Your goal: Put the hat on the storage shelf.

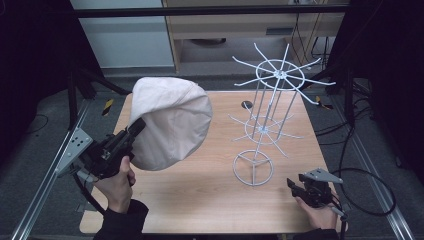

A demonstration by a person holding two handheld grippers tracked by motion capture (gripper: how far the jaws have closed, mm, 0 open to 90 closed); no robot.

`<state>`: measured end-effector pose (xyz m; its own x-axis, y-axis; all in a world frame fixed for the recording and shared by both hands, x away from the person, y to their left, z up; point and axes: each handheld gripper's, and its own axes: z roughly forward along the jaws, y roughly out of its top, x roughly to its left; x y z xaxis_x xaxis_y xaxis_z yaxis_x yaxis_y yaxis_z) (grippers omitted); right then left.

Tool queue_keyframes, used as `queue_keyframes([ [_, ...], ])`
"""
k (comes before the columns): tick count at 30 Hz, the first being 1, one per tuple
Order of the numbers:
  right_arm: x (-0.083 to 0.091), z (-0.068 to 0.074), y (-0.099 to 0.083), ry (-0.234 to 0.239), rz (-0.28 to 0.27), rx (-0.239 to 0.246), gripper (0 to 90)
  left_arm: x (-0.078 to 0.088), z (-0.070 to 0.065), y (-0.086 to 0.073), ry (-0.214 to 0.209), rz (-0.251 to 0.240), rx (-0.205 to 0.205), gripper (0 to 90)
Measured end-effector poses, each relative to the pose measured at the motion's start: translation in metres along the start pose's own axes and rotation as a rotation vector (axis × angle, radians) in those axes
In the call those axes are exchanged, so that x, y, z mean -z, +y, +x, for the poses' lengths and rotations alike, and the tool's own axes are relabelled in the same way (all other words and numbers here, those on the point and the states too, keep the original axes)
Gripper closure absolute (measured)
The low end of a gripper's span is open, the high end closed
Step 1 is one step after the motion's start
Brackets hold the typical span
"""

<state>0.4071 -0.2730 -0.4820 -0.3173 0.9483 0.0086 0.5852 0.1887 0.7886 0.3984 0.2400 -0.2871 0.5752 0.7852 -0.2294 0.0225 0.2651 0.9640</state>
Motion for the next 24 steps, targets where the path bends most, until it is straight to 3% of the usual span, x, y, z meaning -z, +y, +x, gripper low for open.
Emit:
queue_keyframes([
  [19, 0.000, 0.000, 0.000, 0.002, -0.001, 0.003, 49.6, -0.009, -0.017, 0.030, -0.093, -0.153, 0.047, 88.5],
  [24, 0.000, 0.000, 0.000, 0.000, -0.003, 0.002, 49.6, -0.012, -0.023, 0.038, -0.112, -0.173, 0.046, 88.5],
])
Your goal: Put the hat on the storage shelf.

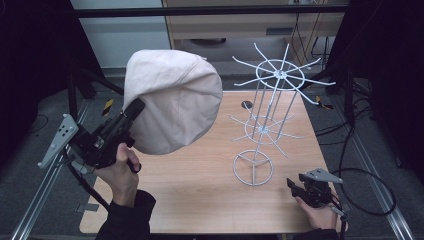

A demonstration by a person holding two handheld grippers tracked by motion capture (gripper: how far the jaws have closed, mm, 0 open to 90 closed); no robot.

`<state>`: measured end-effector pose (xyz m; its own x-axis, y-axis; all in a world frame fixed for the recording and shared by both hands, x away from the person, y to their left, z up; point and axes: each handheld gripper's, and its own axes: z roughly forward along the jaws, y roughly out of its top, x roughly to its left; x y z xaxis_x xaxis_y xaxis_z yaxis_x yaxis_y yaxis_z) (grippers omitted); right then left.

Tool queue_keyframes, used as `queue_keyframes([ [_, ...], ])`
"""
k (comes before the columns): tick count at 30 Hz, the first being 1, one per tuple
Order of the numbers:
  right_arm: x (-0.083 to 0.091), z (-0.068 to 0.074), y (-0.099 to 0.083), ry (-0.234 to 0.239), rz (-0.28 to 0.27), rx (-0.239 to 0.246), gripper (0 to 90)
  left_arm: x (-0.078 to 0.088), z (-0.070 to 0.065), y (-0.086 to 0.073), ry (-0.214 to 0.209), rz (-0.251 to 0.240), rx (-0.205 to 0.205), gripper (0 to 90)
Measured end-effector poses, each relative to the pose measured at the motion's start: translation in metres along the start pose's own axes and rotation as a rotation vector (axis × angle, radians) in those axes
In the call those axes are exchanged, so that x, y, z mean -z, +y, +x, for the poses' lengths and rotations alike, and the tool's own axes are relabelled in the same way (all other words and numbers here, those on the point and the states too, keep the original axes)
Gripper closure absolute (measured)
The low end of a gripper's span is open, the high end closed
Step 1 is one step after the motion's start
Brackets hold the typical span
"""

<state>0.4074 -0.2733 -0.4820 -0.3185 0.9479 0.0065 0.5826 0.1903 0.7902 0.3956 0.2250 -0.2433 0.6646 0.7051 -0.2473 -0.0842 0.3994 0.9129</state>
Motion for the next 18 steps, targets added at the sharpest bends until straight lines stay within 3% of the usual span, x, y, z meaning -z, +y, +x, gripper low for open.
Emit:
queue_keyframes([
  [18, 0.000, -0.001, 0.000, 0.005, 0.001, -0.002, 49.5, -0.016, -0.019, 0.013, -0.067, -0.069, 0.004, 88.5],
])
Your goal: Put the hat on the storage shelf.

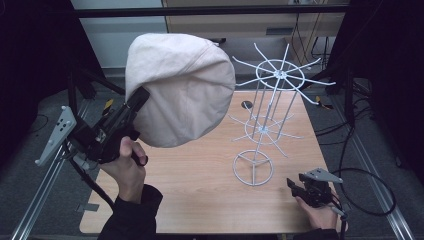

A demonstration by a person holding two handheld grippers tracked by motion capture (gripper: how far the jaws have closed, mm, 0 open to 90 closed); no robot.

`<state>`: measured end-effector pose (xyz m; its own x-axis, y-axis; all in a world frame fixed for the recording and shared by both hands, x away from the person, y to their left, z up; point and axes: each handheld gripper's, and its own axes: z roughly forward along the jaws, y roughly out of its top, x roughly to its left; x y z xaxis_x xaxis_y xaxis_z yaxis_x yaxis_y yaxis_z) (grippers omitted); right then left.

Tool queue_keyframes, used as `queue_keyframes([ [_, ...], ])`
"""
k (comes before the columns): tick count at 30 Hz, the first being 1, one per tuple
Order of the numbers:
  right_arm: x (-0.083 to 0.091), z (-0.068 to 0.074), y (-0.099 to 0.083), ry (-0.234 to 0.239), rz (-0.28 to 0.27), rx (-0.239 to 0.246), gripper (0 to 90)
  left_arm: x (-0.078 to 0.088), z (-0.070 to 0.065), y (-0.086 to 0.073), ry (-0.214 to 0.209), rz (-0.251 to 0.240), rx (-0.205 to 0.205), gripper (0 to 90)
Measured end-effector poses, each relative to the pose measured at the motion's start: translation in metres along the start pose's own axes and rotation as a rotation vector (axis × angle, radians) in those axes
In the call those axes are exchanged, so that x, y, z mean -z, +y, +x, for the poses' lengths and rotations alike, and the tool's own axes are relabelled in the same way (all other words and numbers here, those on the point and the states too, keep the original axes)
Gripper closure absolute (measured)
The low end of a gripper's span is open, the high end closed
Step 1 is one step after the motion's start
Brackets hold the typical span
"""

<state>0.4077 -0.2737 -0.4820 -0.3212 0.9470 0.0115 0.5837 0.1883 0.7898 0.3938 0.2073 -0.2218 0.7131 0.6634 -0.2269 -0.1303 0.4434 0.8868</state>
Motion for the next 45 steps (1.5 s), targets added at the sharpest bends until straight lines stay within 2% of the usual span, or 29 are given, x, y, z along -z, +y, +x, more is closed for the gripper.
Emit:
queue_keyframes([
  [16, 0.000, -0.001, 0.000, 0.004, 0.000, -0.007, 49.5, -0.028, -0.011, -0.015, -0.045, 0.010, 0.023, 88.5],
  [27, 0.000, 0.000, 0.000, 0.008, 0.001, -0.003, 49.5, -0.040, -0.016, -0.031, -0.054, 0.049, 0.021, 88.4],
  [40, 0.000, 0.000, 0.000, 0.009, 0.005, -0.007, 49.5, -0.044, -0.004, -0.055, -0.046, 0.142, 0.025, 88.3],
  [45, 0.000, 0.000, 0.000, 0.009, 0.008, -0.008, 49.5, -0.043, 0.005, -0.069, -0.035, 0.204, 0.026, 88.1],
])
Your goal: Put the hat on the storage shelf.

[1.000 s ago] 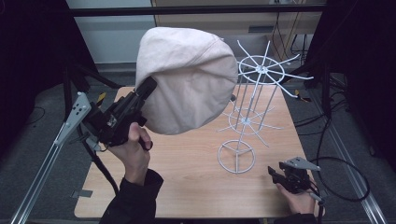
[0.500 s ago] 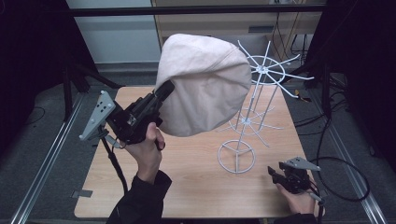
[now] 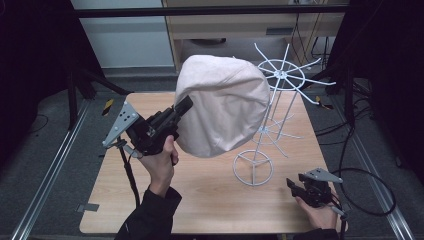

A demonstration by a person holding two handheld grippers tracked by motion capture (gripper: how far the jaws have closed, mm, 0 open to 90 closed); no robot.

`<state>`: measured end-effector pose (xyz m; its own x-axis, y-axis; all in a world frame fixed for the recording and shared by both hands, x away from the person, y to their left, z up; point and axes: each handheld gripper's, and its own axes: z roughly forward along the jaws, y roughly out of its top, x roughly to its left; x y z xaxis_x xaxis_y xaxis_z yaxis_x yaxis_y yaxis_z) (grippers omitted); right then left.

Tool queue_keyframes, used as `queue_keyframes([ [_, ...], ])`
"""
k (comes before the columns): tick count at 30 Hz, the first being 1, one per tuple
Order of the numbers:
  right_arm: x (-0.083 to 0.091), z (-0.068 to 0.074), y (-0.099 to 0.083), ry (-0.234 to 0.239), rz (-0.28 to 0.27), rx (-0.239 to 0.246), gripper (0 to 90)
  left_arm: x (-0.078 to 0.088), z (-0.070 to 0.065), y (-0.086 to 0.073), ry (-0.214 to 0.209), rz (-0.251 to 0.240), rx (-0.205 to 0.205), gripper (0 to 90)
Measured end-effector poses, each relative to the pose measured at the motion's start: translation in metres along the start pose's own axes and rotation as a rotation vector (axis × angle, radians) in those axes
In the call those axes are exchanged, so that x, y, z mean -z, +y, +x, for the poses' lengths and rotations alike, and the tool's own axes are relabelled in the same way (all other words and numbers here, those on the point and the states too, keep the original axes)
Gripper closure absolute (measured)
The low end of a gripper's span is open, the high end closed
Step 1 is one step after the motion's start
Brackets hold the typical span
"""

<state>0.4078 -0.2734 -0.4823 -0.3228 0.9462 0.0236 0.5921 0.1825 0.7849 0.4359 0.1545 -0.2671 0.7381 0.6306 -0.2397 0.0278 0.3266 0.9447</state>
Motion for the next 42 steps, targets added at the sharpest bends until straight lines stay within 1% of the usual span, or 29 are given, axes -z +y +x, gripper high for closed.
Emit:
queue_keyframes([
  [4, 0.000, 0.000, 0.000, 0.000, 0.000, 0.000, 49.5, 0.000, 0.004, -0.010, 0.008, 0.035, -0.008, 88.0],
  [6, -0.001, 0.000, 0.000, -0.004, -0.001, 0.007, 49.5, 0.001, 0.006, -0.014, 0.008, 0.052, -0.010, 87.9],
  [8, 0.000, 0.000, 0.000, 0.000, 0.001, 0.001, 49.5, 0.001, 0.008, -0.019, 0.012, 0.069, -0.011, 87.9],
  [9, -0.001, 0.000, 0.000, -0.004, 0.000, 0.008, 49.5, 0.001, 0.009, -0.020, 0.015, 0.075, -0.011, 87.9],
  [12, -0.001, 0.000, 0.000, -0.005, 0.001, 0.010, 49.5, 0.001, 0.011, -0.026, 0.016, 0.092, -0.012, 87.8],
  [15, -0.001, 0.000, 0.000, -0.005, 0.001, 0.007, 49.5, -0.001, 0.011, -0.031, 0.013, 0.116, -0.024, 87.7],
  [18, -0.001, 0.000, 0.000, -0.004, 0.003, 0.010, 49.4, -0.002, 0.011, -0.034, 0.014, 0.129, -0.031, 87.5],
  [23, -0.001, 0.000, -0.001, -0.004, 0.004, 0.010, 49.2, -0.007, 0.010, -0.043, 0.014, 0.171, -0.049, 87.2],
  [24, -0.001, 0.000, -0.001, -0.003, 0.005, 0.009, 49.1, -0.007, 0.010, -0.043, 0.014, 0.171, -0.049, 87.0],
  [27, -0.002, 0.000, -0.001, -0.002, 0.005, 0.010, 49.0, -0.011, 0.008, -0.051, 0.009, 0.208, -0.059, 86.5],
  [35, -0.002, -0.001, -0.001, 0.000, 0.005, 0.010, 48.7, -0.017, 0.006, -0.060, 0.007, 0.246, -0.071, 86.2],
  [42, -0.002, 0.000, -0.001, 0.002, 0.004, 0.010, 48.2, -0.022, 0.004, -0.067, 0.006, 0.286, -0.090, 82.9],
])
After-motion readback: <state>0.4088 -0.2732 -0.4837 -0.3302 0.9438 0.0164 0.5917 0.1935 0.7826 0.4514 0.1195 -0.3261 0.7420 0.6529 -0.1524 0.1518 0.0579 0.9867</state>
